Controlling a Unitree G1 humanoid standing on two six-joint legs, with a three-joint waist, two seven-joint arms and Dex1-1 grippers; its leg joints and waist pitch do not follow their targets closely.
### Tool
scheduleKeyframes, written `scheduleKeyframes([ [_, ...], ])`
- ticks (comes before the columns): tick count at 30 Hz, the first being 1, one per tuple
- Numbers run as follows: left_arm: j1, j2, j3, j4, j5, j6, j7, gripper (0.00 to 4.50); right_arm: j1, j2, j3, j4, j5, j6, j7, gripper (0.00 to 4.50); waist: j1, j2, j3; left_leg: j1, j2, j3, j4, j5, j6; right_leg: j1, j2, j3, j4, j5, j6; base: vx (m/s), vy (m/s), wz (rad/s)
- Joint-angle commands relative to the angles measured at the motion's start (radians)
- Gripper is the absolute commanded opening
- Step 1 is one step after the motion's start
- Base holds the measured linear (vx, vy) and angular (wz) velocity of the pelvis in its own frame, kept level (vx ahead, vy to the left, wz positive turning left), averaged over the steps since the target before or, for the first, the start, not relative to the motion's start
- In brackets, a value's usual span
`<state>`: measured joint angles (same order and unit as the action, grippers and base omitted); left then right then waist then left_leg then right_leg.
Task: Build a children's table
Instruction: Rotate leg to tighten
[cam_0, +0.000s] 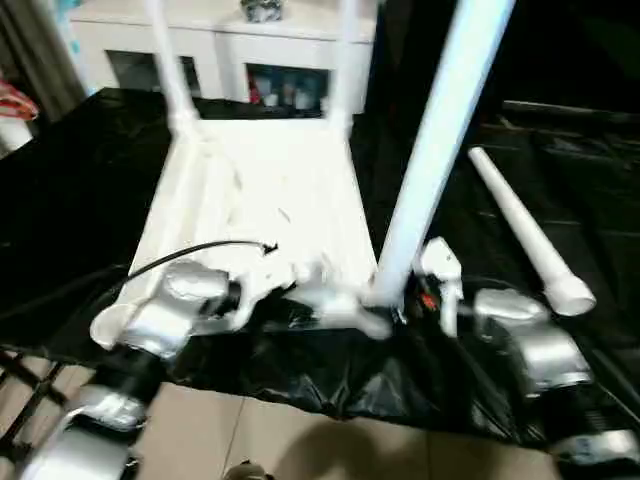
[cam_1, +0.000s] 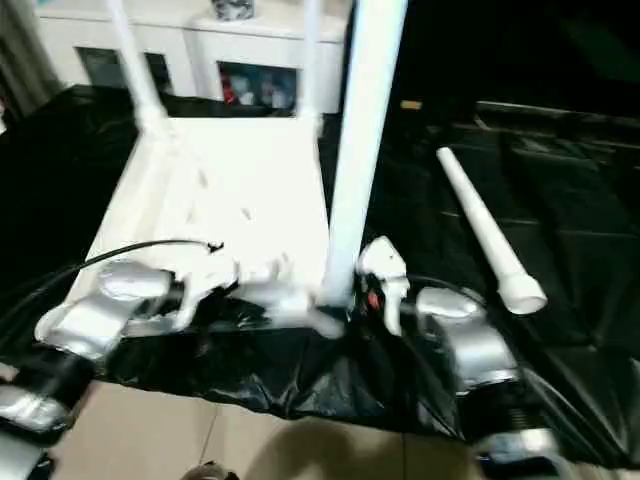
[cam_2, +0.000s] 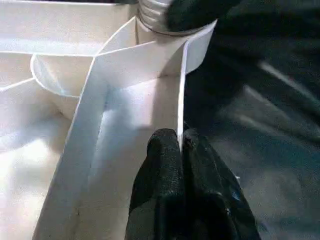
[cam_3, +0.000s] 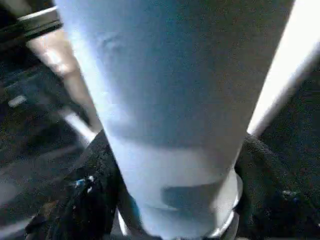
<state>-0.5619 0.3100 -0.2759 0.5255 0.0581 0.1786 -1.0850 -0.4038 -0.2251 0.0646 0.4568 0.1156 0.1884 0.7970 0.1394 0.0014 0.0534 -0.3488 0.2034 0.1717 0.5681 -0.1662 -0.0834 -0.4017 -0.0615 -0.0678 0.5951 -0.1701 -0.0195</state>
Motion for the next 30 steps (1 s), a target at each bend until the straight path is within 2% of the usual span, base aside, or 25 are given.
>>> scheduleKeyframes([
  [1, -0.053, -0.085, -0.006, -0.007, -0.002, 0.029, 0.114, 0.0, -0.007, 0.094, 0.069, 0.04, -0.034, 0.01, -0.09, 2.69, -0.006, -0.008, -0.055, 0.008, 0.022, -0.011, -0.069, -0.295, 0.003, 0.037, -0.084, 0.042, -0.099, -0.499, -0.093, 0.0, 0.0, 0.0],
  [2, -0.053, -0.085, -0.006, -0.007, -0.002, 0.029, 0.114, 0.0, -0.007, 0.094, 0.069, 0.04, -0.034, 0.01, -0.09, 2.69, -0.008, -0.008, -0.055, 0.008, 0.022, -0.01, -0.069, -0.297, 0.003, 0.036, -0.084, 0.042, -0.098, -0.497, -0.093, 0.0, 0.0, 0.0],
  [7, -0.097, -0.181, -0.004, 0.033, 0.055, 0.093, 0.297, 0.0, -0.075, 0.24, -0.03, 0.172, -0.041, 0.029, -0.425, 2.69, -0.02, -0.011, -0.055, 0.009, 0.02, -0.012, -0.071, -0.3, -0.006, 0.034, -0.084, 0.041, -0.098, -0.477, -0.103, 0.0, 0.0, 0.0],
  [11, -0.097, -0.195, -0.016, 0.031, 0.072, 0.089, 0.319, 0.0, -0.088, 0.272, -0.033, 0.194, -0.051, 0.008, -0.466, 2.69, -0.024, -0.01, -0.058, 0.003, 0.019, -0.011, -0.07, -0.284, 0.002, 0.039, -0.083, 0.044, -0.094, -0.428, -0.102, 0.0, 0.0, 0.0],
  [12, -0.091, -0.199, -0.018, 0.024, 0.072, 0.09, 0.317, 0.0, -0.093, 0.284, -0.028, 0.199, -0.055, -0.008, -0.468, 3.04, -0.024, -0.01, -0.061, 0.001, 0.021, -0.01, -0.07, -0.268, 0.005, 0.04, -0.084, 0.046, -0.088, -0.385, -0.111, 0.0, 0.0, 0.0],
  [13, -0.087, -0.2, -0.019, 0.018, 0.07, 0.092, 0.313, 0.0, -0.095, 0.29, -0.023, 0.202, -0.059, -0.018, -0.467, 3.04, -0.025, -0.01, -0.062, -0.002, 0.021, -0.01, -0.071, -0.258, 0.005, 0.043, -0.082, 0.045, -0.084, -0.357, -0.117, 0.0, 0.0, 0.0],
  [14, -0.087, -0.2, -0.019, 0.018, 0.07, 0.092, 0.313, 0.0, -0.095, 0.29, -0.023, 0.202, -0.059, -0.018, -0.467, 3.25, -0.025, -0.01, -0.062, -0.001, 0.021, -0.008, -0.069, -0.257, 0.007, 0.042, -0.082, 0.046, -0.084, -0.346, -0.12, 0.0, 0.0, 0.0],
  [15, -0.082, -0.196, -0.02, 0.012, 0.07, 0.088, 0.306, 0.0, -0.095, 0.291, -0.019, 0.199, -0.059, -0.021, -0.455, 3.42, -0.025, -0.011, -0.062, 0.0, 0.021, -0.008, -0.068, -0.254, 0.008, 0.042, -0.081, 0.047, -0.082, -0.334, -0.124, 0.0, 0.0, 0.0],
  [17, -0.075, -0.185, -0.02, 0.003, 0.064, 0.083, 0.288, 0.0, -0.094, 0.285, -0.017, 0.189, -0.054, -0.02, -0.433, 3.48, -0.026, -0.009, -0.062, 0.0, 0.021, -0.007, -0.069, -0.252, 0.011, 0.044, -0.08, 0.047, -0.079, -0.308, -0.138, 0.0, 0.0, 0.0],
  [18, -0.066, -0.168, -0.02, -0.009, 0.055, 0.077, 0.259, 0.0, -0.091, 0.269, -0.009, 0.176, -0.057, -0.023, -0.405, 3.48, -0.027, -0.005, -0.062, 0.0, 0.021, -0.007, -0.069, -0.264, 0.009, 0.044, -0.08, 0.047, -0.081, -0.317, -0.138, 0.0, 0.0, 0.0],
  [19, -0.066, -0.168, -0.02, -0.009, 0.055, 0.077, 0.259, 0.0, -0.091, 0.269, -0.009, 0.176, -0.057, -0.023, -0.405, 3.81, -0.027, -0.006, -0.062, 0.0, 0.021, -0.007, -0.069, -0.266, 0.01, 0.045, -0.081, 0.047, -0.081, -0.32, -0.138, 0.0, 0.0, 0.0],
  [20, -0.06, -0.158, -0.02, -0.017, 0.05, 0.075, 0.242, 0.0, -0.092, 0.26, -0.005, 0.173, -0.061, -0.029, -0.392, 3.89, -0.026, -0.007, -0.062, 0.001, 0.022, -0.007, -0.07, -0.263, 0.009, 0.045, -0.081, 0.047, -0.081, -0.321, -0.139, 0.0, 0.0, 0.0],
  [21, -0.052, -0.142, -0.021, -0.029, 0.042, 0.068, 0.212, 0.0, -0.091, 0.244, -0.003, 0.168, -0.059, -0.032, -0.365, 3.89, -0.027, -0.002, -0.063, -0.002, 0.022, -0.009, -0.071, -0.268, 0.006, 0.047, -0.082, 0.047, -0.08, -0.316, -0.141, 0.0, 0.0, 0.0],
  [24, -0.037, -0.11, -0.026, -0.05, 0.023, 0.044, 0.14, 0.0, -0.084, 0.196, 0.014, 0.147, -0.043, -0.044, -0.254, 3.89, -0.033, -0.007, -0.065, -0.004, 0.021, -0.007, -0.068, -0.251, 0.013, 0.051, -0.079, 0.047, -0.075, -0.274, -0.153, 0.0, 0.0, 0.0],
  [26, -0.032, -0.09, -0.029, -0.057, 0.017, 0.031, 0.105, 0.0, -0.075, 0.164, 0.029, 0.13, -0.034, -0.057, -0.178, 3.89, -0.033, -0.005, -0.065, -0.005, 0.022, -0.007, -0.067, -0.24, 0.019, 0.052, -0.08, 0.047, -0.073, -0.252, -0.16, 0.0, 0.0, 0.0],
  [27, -0.029, -0.074, -0.03, -0.062, 0.01, 0.027, 0.075, 0.0, -0.066, 0.138, 0.042, 0.114, -0.025, -0.067, -0.114, 3.89, -0.031, 0.0, -0.066, -0.005, 0.022, -0.006, -0.065, -0.229, 0.032, 0.053, -0.081, 0.048, -0.071, -0.226, -0.173, 0.0, 0.0, 0.0],
  [29, -0.027, -0.055, -0.034, -0.062, 0.009, 0.017, 0.049, 0.0, -0.055, 0.105, 0.06, 0.095, -0.024, -0.081, -0.044, 3.89, -0.03, -0.002, -0.065, -0.003, 0.023, -0.005, -0.065, -0.231, 0.036, 0.053, -0.079, 0.046, -0.072, -0.224, -0.179, 0.0, 0.0, 0.0],
  [30, -0.026, -0.035, -0.036, -0.061, 0.006, 0.011, 0.021, 0.0, -0.045, 0.068, 0.077, 0.077, -0.024, -0.094, 0.026, 3.89, -0.026, 0.001, -0.065, -0.003, 0.024, -0.005, -0.064, -0.229, 0.037, 0.053, -0.078, 0.046, -0.071, -0.215, -0.182, 0.0, 0.0, 0.0],
])
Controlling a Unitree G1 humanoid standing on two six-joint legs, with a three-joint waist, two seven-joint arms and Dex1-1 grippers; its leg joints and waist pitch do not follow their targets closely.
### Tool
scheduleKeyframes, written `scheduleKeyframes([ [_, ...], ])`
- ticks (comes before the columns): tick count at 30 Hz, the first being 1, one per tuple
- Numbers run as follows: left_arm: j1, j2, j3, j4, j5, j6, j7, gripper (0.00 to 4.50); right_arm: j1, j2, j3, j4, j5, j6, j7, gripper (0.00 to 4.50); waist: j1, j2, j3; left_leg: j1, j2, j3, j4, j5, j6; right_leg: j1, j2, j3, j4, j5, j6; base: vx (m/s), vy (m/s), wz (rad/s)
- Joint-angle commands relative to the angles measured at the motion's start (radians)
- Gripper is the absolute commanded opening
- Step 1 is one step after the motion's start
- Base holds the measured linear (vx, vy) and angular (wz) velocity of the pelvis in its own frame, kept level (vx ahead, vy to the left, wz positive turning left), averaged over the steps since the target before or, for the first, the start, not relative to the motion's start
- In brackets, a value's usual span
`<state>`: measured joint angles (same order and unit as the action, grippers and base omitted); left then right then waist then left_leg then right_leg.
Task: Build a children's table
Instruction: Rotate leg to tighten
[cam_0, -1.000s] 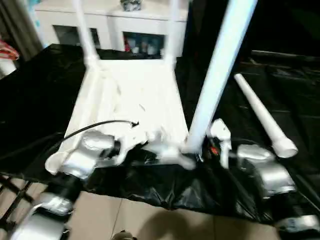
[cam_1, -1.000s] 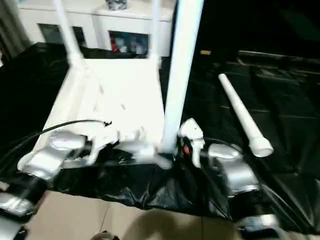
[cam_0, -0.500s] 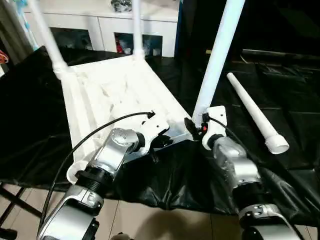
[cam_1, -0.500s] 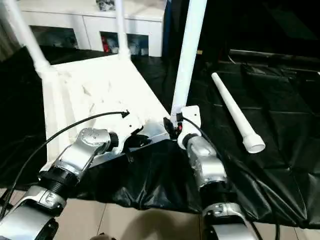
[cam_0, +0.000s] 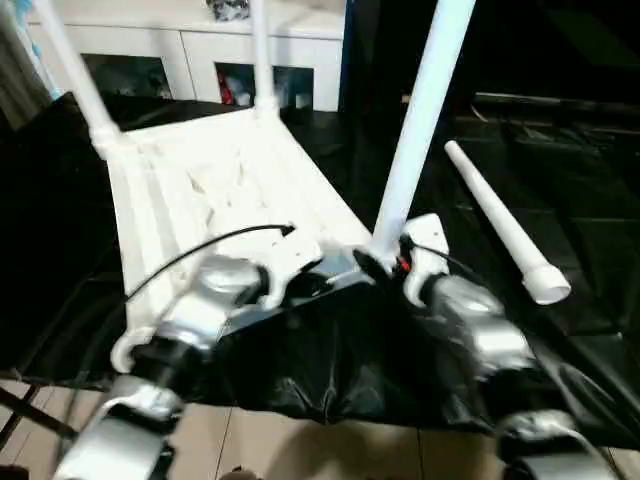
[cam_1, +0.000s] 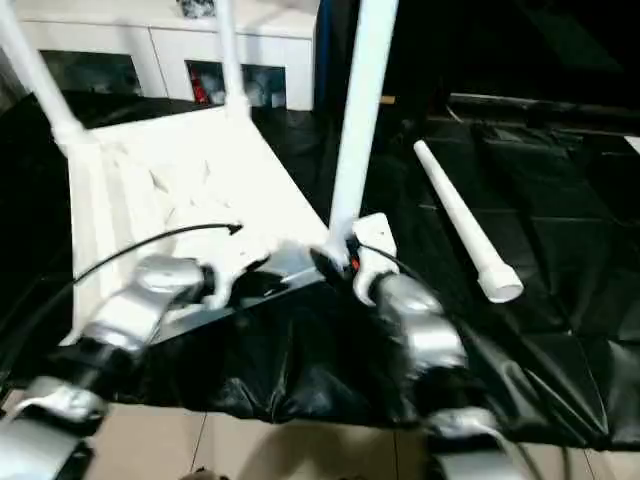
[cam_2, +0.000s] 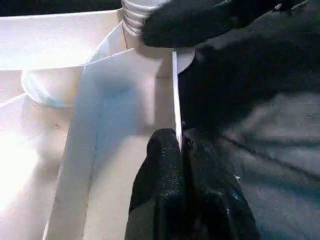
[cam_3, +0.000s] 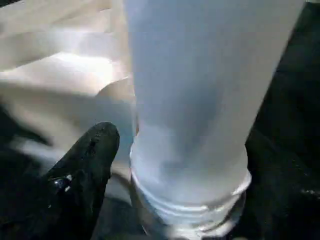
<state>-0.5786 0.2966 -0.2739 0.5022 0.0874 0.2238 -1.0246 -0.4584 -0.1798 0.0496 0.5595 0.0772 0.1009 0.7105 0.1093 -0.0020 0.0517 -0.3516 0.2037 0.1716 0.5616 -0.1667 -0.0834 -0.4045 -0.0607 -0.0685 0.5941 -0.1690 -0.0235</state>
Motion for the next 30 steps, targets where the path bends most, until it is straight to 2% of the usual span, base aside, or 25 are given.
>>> scheduleKeyframes([
  [1, -0.009, -0.008, -0.04, -0.035, -0.024, -0.04, -0.058, 0.0, 0.016, -0.002, 0.103, -0.037, 0.012, -0.016, 0.158, 3.89, 0.006, 0.006, -0.063, 0.001, 0.025, -0.004, -0.057, -0.23, 0.038, 0.055, -0.078, 0.047, -0.068, -0.21, -0.185, 0.0, 0.0, 0.0],
  [2, -0.009, -0.001, -0.04, -0.034, -0.026, -0.044, -0.068, 0.0, 0.019, -0.016, 0.109, -0.045, 0.014, -0.019, 0.184, 3.89, 0.008, 0.003, -0.062, 0.002, 0.025, -0.004, -0.058, -0.237, 0.037, 0.056, -0.078, 0.046, -0.07, -0.222, -0.186, 0.0, 0.0, 0.0],
  [6, -0.003, 0.034, -0.04, -0.038, -0.044, -0.062, -0.134, 0.0, 0.035, -0.082, 0.131, -0.089, 0.029, -0.026, 0.314, 3.89, 0.023, 0.003, -0.062, 0.005, 0.029, -0.003, -0.057, -0.245, 0.039, 0.054, -0.078, 0.046, -0.069, -0.245, -0.185, 0.0, 0.0, 0.0],
  [11, 0.003, 0.058, -0.04, -0.042, -0.056, -0.074, -0.181, 0.0, 0.049, -0.121, 0.155, -0.12, 0.038, -0.032, 0.4, 3.89, 0.038, 0.002, -0.063, 0.005, 0.031, -0.004, -0.057, -0.242, 0.038, 0.051, -0.08, 0.046, -0.068, -0.254, -0.186, 0.0, 0.0, 0.0],
  [13, 0.008, 0.076, -0.039, -0.04, -0.061, -0.083, -0.209, 0.0, 0.053, -0.139, 0.162, -0.132, 0.048, -0.031, 0.446, 3.89, 0.042, 0.005, -0.063, 0.006, 0.031, -0.004, -0.056, -0.248, 0.036, 0.05, -0.08, 0.046, -0.068, -0.252, -0.186, 0.0, 0.0, 0.0],
  [16, 0.009, 0.082, -0.038, -0.04, -0.067, -0.085, -0.223, 0.0, 0.053, -0.144, 0.161, -0.143, 0.056, -0.027, 0.457, 3.89, 0.043, 0.004, -0.064, 0.004, 0.03, -0.004, -0.056, -0.247, 0.034, 0.052, -0.079, 0.046, -0.066, -0.241, -0.188, 0.0, 0.0, 0.0],
  [17, 0.007, 0.089, -0.038, -0.035, -0.067, -0.09, -0.238, 0.0, 0.05, -0.147, 0.157, -0.149, 0.063, -0.02, 0.471, 3.62, 0.044, 0.002, -0.065, 0.004, 0.03, -0.004, -0.056, -0.243, 0.035, 0.053, -0.079, 0.045, -0.066, -0.242, -0.187, 0.0, 0.0, 0.0],
  [20, 0.006, 0.101, -0.04, -0.026, -0.065, -0.1, -0.251, 0.0, 0.049, -0.15, 0.159, -0.15, 0.065, -0.012, 0.488, 3.52, 0.045, 0.001, -0.065, 0.004, 0.03, -0.004, -0.055, -0.234, 0.036, 0.052, -0.08, 0.045, -0.065, -0.239, -0.187, 0.0, 0.0, 0.0],
  [21, 0.005, 0.105, -0.039, -0.021, -0.064, -0.105, -0.254, 0.0, 0.051, -0.151, 0.163, -0.151, 0.062, -0.013, 0.492, 3.28, 0.045, 0.0, -0.065, 0.003, 0.029, -0.003, -0.054, -0.232, 0.036, 0.053, -0.079, 0.045, -0.065, -0.24, -0.186, 0.0, 0.0, 0.0],
  [23, 0.005, 0.109, -0.038, -0.016, -0.064, -0.11, -0.257, 0.0, 0.053, -0.152, 0.166, -0.152, 0.061, -0.013, 0.495, 3.28, 0.047, 0.002, -0.066, 0.004, 0.03, -0.004, -0.055, -0.228, 0.036, 0.052, -0.08, 0.045, -0.065, -0.241, -0.185, 0.0, 0.0, 0.0],
  [25, 0.004, 0.118, -0.038, -0.005, -0.064, -0.119, -0.261, 0.0, 0.061, -0.155, 0.173, -0.162, 0.065, -0.008, 0.5, 3.01, 0.047, -0.004, -0.064, 0.005, 0.03, -0.003, -0.055, -0.23, 0.036, 0.052, -0.079, 0.045, -0.066, -0.256, -0.178, 0.0, 0.0, 0.0],
  [30, 0.006, 0.122, -0.033, 0.012, -0.061, -0.127, -0.256, 0.0, 0.068, -0.152, 0.176, -0.166, 0.065, -0.001, 0.503, 2.75, 0.052, -0.001, -0.065, 0.003, 0.029, -0.004, -0.055, -0.23, 0.033, 0.051, -0.08, 0.046, -0.067, -0.276, -0.167, 0.0, 0.0, 0.0],
])
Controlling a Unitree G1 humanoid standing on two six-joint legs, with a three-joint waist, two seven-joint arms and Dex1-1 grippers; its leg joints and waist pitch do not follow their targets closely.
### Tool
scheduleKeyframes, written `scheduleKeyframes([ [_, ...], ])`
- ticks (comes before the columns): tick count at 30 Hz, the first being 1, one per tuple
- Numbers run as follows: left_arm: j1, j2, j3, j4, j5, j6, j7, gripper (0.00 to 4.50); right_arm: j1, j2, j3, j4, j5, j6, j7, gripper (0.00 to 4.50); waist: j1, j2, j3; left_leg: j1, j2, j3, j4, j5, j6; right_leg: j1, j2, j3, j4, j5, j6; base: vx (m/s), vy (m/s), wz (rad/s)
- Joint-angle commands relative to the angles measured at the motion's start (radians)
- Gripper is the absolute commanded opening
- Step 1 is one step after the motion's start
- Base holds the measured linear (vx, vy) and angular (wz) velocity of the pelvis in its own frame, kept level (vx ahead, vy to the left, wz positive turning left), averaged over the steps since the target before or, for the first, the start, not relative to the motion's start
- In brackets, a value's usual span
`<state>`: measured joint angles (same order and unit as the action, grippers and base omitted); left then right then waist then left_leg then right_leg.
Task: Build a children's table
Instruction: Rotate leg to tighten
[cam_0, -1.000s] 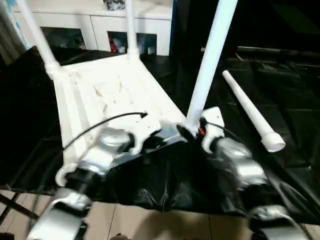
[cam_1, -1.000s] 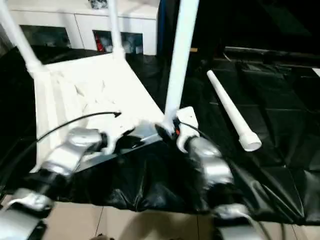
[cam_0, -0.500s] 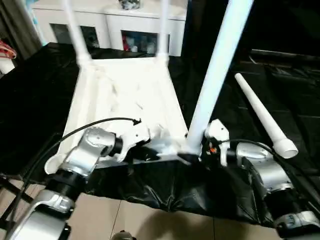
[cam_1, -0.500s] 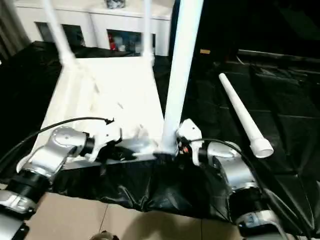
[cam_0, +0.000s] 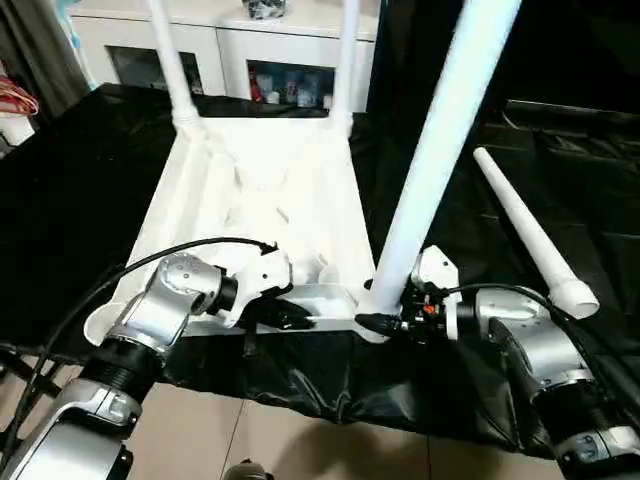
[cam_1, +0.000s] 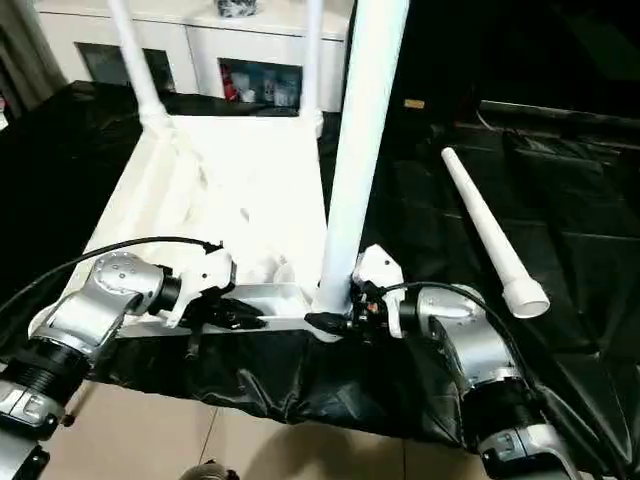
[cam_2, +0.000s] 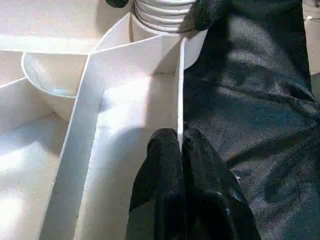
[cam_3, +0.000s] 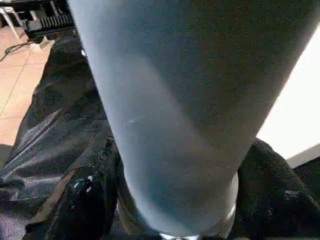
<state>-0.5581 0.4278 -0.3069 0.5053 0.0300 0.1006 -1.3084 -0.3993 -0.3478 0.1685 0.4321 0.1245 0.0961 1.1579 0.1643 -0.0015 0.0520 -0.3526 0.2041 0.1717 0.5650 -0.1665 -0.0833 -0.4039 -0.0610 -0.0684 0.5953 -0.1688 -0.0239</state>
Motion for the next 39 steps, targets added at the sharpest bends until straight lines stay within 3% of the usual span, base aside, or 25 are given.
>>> scheduleKeyframes([
  [1, -0.012, -0.012, 0.002, 0.007, -0.005, 0.0, 0.031, 0.0, 0.007, 0.02, 0.055, -0.032, 0.012, 0.0, 0.043, 2.75, -0.002, 0.0, -0.065, 0.005, 0.029, -0.004, -0.059, -0.231, 0.032, 0.05, -0.081, 0.045, -0.068, -0.276, -0.167, 0.0, 0.0, 0.0],
  [2, -0.012, -0.012, 0.002, 0.007, -0.005, 0.0, 0.031, 0.0, 0.007, 0.02, 0.055, -0.032, 0.012, 0.0, 0.043, 2.73, -0.002, -0.001, -0.066, 0.005, 0.029, -0.004, -0.059, -0.23, 0.031, 0.051, -0.081, 0.046, -0.068, -0.274, -0.167, 0.0, 0.0, 0.0],
  [3, -0.003, -0.036, 0.007, -0.019, -0.019, 0.034, 0.049, 0.0, -0.006, 0.055, 0.026, 0.014, -0.008, -0.009, -0.054, 2.72, -0.001, 0.005, -0.066, 0.005, 0.03, -0.005, -0.059, -0.229, 0.028, 0.05, -0.082, 0.046, -0.067, -0.268, -0.171, 0.0, 0.0, 0.0],
  [5, -0.003, -0.063, 0.007, -0.032, -0.022, 0.059, 0.074, 0.0, -0.018, 0.095, -0.002, 0.053, -0.022, 0.001, -0.162, 2.72, -0.005, 0.002, -0.065, 0.006, 0.029, -0.006, -0.061, -0.239, 0.017, 0.049, -0.081, 0.045, -0.068, -0.275, -0.173, 0.0, 0.0, 0.0],
  [8, -0.019, -0.1, 0.006, -0.013, -0.004, 0.074, 0.137, 0.0, -0.023, 0.141, -0.029, 0.079, -0.025, 0.014, -0.268, 2.7, -0.021, 0.013, -0.06, 0.008, 0.025, -0.011, -0.067, -0.297, -0.008, 0.049, -0.082, 0.043, -0.078, -0.348, -0.157, 0.0, 0.0, 0.0],
  [11, -0.047, -0.153, 0.013, 0.02, 0.012, 0.092, 0.223, 0.0, -0.025, 0.197, -0.051, 0.101, -0.031, 0.017, -0.376, 2.7, -0.028, 0.009, -0.06, 0.009, 0.021, -0.011, -0.066, -0.308, -0.01, 0.049, -0.082, 0.043, -0.084, -0.374, -0.147, 0.0, 0.0, 0.0],
  [12, -0.067, -0.192, 0.013, 0.041, 0.028, 0.104, 0.286, 0.0, -0.027, 0.24, -0.064, 0.116, -0.037, 0.025, -0.455, 2.7, -0.032, 0.017, -0.06, 0.013, 0.021, -0.01, -0.065, -0.316, -0.014, 0.044, -0.08, 0.045, -0.089, -0.378, -0.142, 0.0, 0.0, 0.0],
  [21, -0.129, -0.341, 0.015, 0.109, 0.095, 0.146, 0.55, 0.0, -0.102, 0.413, -0.131, 0.251, -0.083, 0.053, -0.854, 2.69, -0.037, 0.012, -0.063, 0.014, 0.02, -0.011, -0.066, -0.305, -0.015, 0.042, -0.08, 0.044, -0.091, -0.394, -0.122, 0.0, 0.0, 0.0],
  [23, -0.128, -0.343, 0.012, 0.104, 0.096, 0.144, 0.547, 0.0, -0.104, 0.416, -0.128, 0.251, -0.084, 0.045, -0.849, 2.69, -0.036, 0.013, -0.063, 0.009, 0.02, -0.011, -0.066, -0.297, -0.009, 0.045, -0.08, 0.045, -0.088, -0.364, -0.12, 0.0, 0.0, 0.0],
  [24, -0.124, -0.343, 0.007, 0.097, 0.099, 0.135, 0.537, 0.0, -0.107, 0.42, -0.125, 0.251, -0.087, 0.033, -0.836, 3.04, -0.037, 0.009, -0.065, 0.008, 0.02, -0.01, -0.066, -0.29, -0.004, 0.046, -0.079, 0.046, -0.085, -0.339, -0.123, 0.0, 0.0, 0.0],
  [26, -0.119, -0.34, 0.005, 0.093, 0.098, 0.132, 0.525, 0.0, -0.107, 0.423, -0.129, 0.245, -0.079, 0.031, -0.817, 3.04, -0.038, 0.011, -0.065, 0.007, 0.02, -0.01, -0.066, -0.283, -0.001, 0.047, -0.079, 0.047, -0.082, -0.314, -0.131, 0.0, 0.0, 0.0],
  [28, -0.108, -0.326, 0.003, 0.083, 0.092, 0.112, 0.494, 0.0, -0.106, 0.421, -0.137, 0.232, -0.069, 0.037, -0.795, 3.45, -0.04, 0.009, -0.063, 0.007, 0.02, -0.008, -0.066, -0.287, 0.003, 0.047, -0.078, 0.046, -0.083, -0.321, -0.133, 0.0, 0.0, 0.0],
  [31, -0.081, -0.298, 0.008, 0.042, 0.055, 0.086, 0.414, 0.0, -0.109, 0.388, -0.125, 0.231, -0.081, 0.013, -0.769, 3.6, -0.043, 0.002, -0.064, 0.004, 0.022, -0.008, -0.067, -0.279, 0.009, 0.048, -0.083, 0.047, -0.084, -0.336, -0.129, 0.0, 0.0, 0.0],
  [34, -0.063, -0.273, 0.006, 0.014, 0.04, 0.08, 0.365, 0.0, -0.108, 0.361, -0.115, 0.223, -0.078, 0.007, -0.718, 3.6, -0.051, 0.002, -0.068, -0.001, 0.022, -0.008, -0.064, -0.235, 0.015, 0.054, -0.081, 0.047, -0.07, -0.245, -0.157, 0.0, 0.0, 0.0],
  [39, -0.032, -0.185, 0.003, -0.015, 0.026, 0.054, 0.254, 0.0, -0.086, 0.241, -0.05, 0.144, -0.061, -0.008, -0.442, 3.6, -0.048, -0.001, -0.066, -0.002, 0.022, -0.002, -0.059, -0.199, 0.05, 0.056, -0.08, 0.048, -0.066, -0.191, -0.178, 0.0, 0.0, 0.0],
])
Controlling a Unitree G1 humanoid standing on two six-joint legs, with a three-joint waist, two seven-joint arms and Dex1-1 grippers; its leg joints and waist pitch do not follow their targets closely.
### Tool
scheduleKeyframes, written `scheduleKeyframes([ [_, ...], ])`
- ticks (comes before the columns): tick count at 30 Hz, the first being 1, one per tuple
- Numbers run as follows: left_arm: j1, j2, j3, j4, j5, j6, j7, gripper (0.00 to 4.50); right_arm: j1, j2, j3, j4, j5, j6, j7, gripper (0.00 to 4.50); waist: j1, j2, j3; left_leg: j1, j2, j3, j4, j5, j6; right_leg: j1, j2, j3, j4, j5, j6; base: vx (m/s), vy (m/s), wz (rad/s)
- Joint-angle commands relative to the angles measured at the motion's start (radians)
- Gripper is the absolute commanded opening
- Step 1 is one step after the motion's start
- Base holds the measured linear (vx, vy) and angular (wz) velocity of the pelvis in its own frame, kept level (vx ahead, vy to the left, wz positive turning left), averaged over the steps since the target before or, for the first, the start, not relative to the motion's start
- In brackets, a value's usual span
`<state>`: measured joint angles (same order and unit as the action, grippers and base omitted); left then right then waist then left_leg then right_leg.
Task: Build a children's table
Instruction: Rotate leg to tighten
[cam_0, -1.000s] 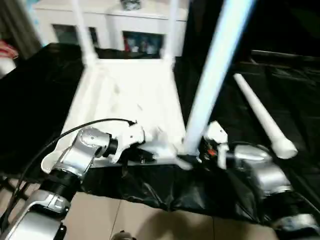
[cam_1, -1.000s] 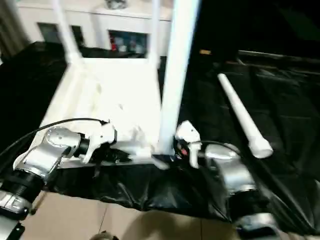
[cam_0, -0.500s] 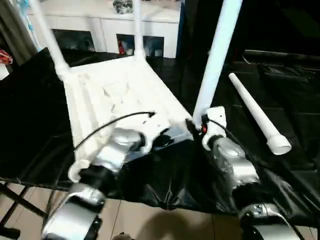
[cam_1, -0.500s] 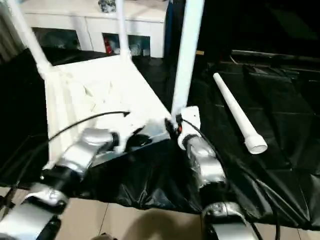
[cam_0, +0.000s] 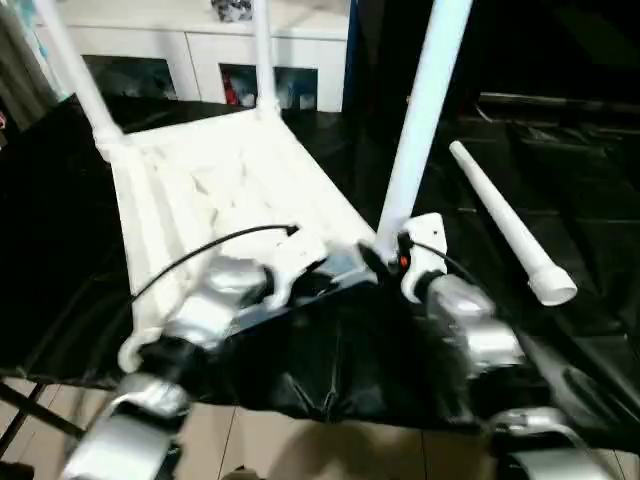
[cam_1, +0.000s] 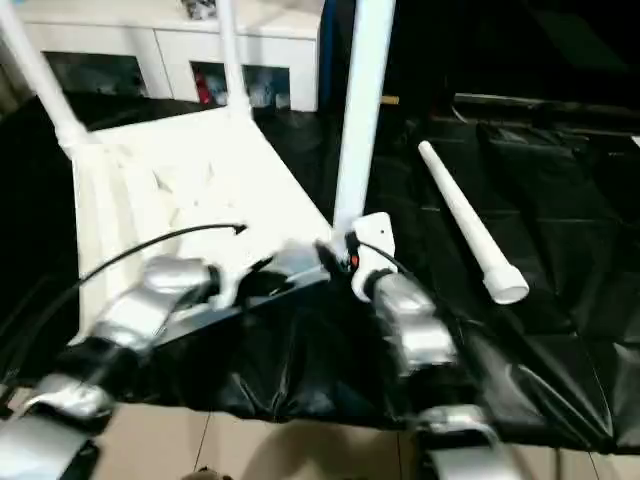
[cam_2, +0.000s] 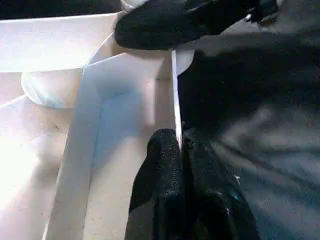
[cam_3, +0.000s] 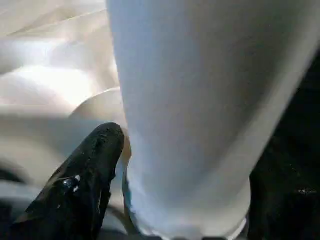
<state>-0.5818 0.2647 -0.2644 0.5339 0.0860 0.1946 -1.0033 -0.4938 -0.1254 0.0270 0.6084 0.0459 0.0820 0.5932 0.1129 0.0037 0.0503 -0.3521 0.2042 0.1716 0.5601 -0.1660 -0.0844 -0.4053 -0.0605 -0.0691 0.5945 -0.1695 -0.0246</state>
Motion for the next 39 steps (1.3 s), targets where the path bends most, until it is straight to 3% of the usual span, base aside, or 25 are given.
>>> scheduleKeyframes([
  [1, -0.007, -0.018, -0.039, -0.044, -0.031, -0.041, -0.056, 0.0, 0.01, 0.013, 0.094, -0.036, 0.019, 0.005, 0.137, 3.6, 0.005, -0.007, -0.065, -0.002, 0.022, -0.003, -0.054, -0.194, 0.051, 0.059, -0.08, 0.047, -0.064, -0.193, -0.178, 0.0, 0.0, 0.0],
  [9, 0.004, 0.054, -0.03, -0.06, -0.048, -0.056, -0.143, 0.0, 0.04, -0.098, 0.139, -0.117, 0.059, 0.009, 0.386, 3.6, 0.025, -0.014, -0.061, 0.002, 0.029, -0.002, -0.055, -0.221, 0.047, 0.053, -0.081, 0.047, -0.067, -0.259, -0.17, 0.0, 0.0, 0.0],
  [12, 0.01, 0.083, -0.032, -0.065, -0.061, -0.063, -0.196, 0.0, 0.06, -0.144, 0.165, -0.167, 0.081, 0.028, 0.486, 3.6, 0.034, -0.013, -0.061, 0.003, 0.029, -0.002, -0.054, -0.211, 0.047, 0.052, -0.08, 0.047, -0.066, -0.25, -0.169, 0.0, 0.0, 0.0],
  [14, 0.015, 0.103, -0.036, -0.072, -0.07, -0.069, -0.234, 0.0, 0.074, -0.169, 0.175, -0.2, 0.093, 0.045, 0.55, 3.6, 0.039, -0.003, -0.064, 0.003, 0.03, -0.002, -0.052, -0.204, 0.05, 0.053, -0.08, 0.047, -0.062, -0.22, -0.174, 0.0, 0.0, 0.0],
  [17, 0.026, 0.122, -0.04, -0.083, -0.081, -0.07, -0.28, 0.0, 0.092, -0.196, 0.189, -0.239, 0.106, 0.058, 0.603, 3.6, 0.042, -0.005, -0.065, 0.002, 0.031, -0.002, -0.051, -0.202, 0.052, 0.054, -0.079, 0.046, -0.06, -0.201, -0.183, 0.0, 0.0, 0.0],
  [22, 0.028, 0.136, -0.042, -0.082, -0.082, -0.079, -0.301, 0.0, 0.112, -0.22, 0.207, -0.269, 0.112, 0.071, 0.639, 3.6, 0.046, -0.01, -0.061, 0.003, 0.03, -0.003, -0.054, -0.228, 0.043, 0.051, -0.081, 0.046, -0.067, -0.267, -0.173, 0.0, 0.0, 0.0],
  [26, 0.018, 0.14, -0.041, -0.067, -0.077, -0.089, -0.295, 0.0, 0.121, -0.225, 0.219, -0.274, 0.106, 0.073, 0.652, 3.14, 0.051, -0.012, -0.063, 0.004, 0.03, -0.003, -0.052, -0.223, 0.037, 0.05, -0.082, 0.048, -0.067, -0.28, -0.163, 0.0, 0.0, 0.0],
  [27, 0.021, 0.142, -0.039, -0.069, -0.081, -0.09, -0.295, 0.0, 0.125, -0.225, 0.223, -0.283, 0.106, 0.08, 0.655, 3.04, 0.051, -0.017, -0.063, 0.004, 0.03, -0.002, -0.052, -0.217, 0.039, 0.05, -0.081, 0.048, -0.066, -0.271, -0.165, 0.0, 0.0, 0.0],
  [29, 0.023, 0.142, -0.038, -0.071, -0.083, -0.09, -0.294, 0.0, 0.126, -0.223, 0.225, -0.286, 0.106, 0.084, 0.654, 2.88, 0.053, -0.011, -0.064, 0.003, 0.03, -0.003, -0.051, -0.206, 0.04, 0.051, -0.081, 0.047, -0.063, -0.258, -0.167, 0.0, 0.0, 0.0],
  [32, 0.024, 0.138, -0.039, -0.063, -0.08, -0.093, -0.293, 0.0, 0.125, -0.216, 0.224, -0.293, 0.108, 0.093, 0.648, 2.81, 0.053, -0.011, -0.065, 0.001, 0.029, -0.002, -0.05, -0.202, 0.04, 0.053, -0.081, 0.047, -0.062, -0.237, -0.171, 0.0, 0.0, 0.0],
  [35, 0.019, 0.121, -0.037, -0.051, -0.078, -0.087, -0.269, 0.0, 0.128, -0.206, 0.217, -0.286, 0.11, 0.083, 0.624, 2.72, 0.055, -0.012, -0.064, 0.001, 0.028, -0.002, -0.05, -0.204, 0.04, 0.053, -0.081, 0.046, -0.064, -0.258, -0.162, 0.0, 0.0, 0.0],
  [37, 0.007, 0.096, -0.029, -0.039, -0.077, -0.067, -0.227, 0.0, 0.134, -0.178, 0.203, -0.268, 0.104, 0.069, 0.569, 2.7, 0.058, -0.005, -0.064, 0.003, 0.029, -0.004, -0.051, -0.215, 0.036, 0.05, -0.083, 0.046, -0.067, -0.272, -0.16, 0.0, 0.0, 0.0],
  [38, 0.003, 0.088, -0.028, -0.034, -0.074, -0.062, -0.212, 0.0, 0.136, -0.168, 0.199, -0.265, 0.102, 0.066, 0.551, 2.7, 0.056, -0.008, -0.062, 0.003, 0.028, -0.004, -0.053, -0.226, 0.03, 0.051, -0.082, 0.046, -0.069, -0.287, -0.157, 0.0, 0.0, 0.0],
  [39, -0.004, 0.077, -0.027, -0.027, -0.068, -0.053, -0.19, 0.0, 0.137, -0.146, 0.189, -0.253, 0.096, 0.065, 0.506, 2.69, 0.054, 0.002, -0.059, 0.007, 0.028, -0.006, -0.057, -0.266, 0.019, 0.048, -0.082, 0.045, -0.076, -0.336, -0.149, 0.0, 0.0, 0.0],
])
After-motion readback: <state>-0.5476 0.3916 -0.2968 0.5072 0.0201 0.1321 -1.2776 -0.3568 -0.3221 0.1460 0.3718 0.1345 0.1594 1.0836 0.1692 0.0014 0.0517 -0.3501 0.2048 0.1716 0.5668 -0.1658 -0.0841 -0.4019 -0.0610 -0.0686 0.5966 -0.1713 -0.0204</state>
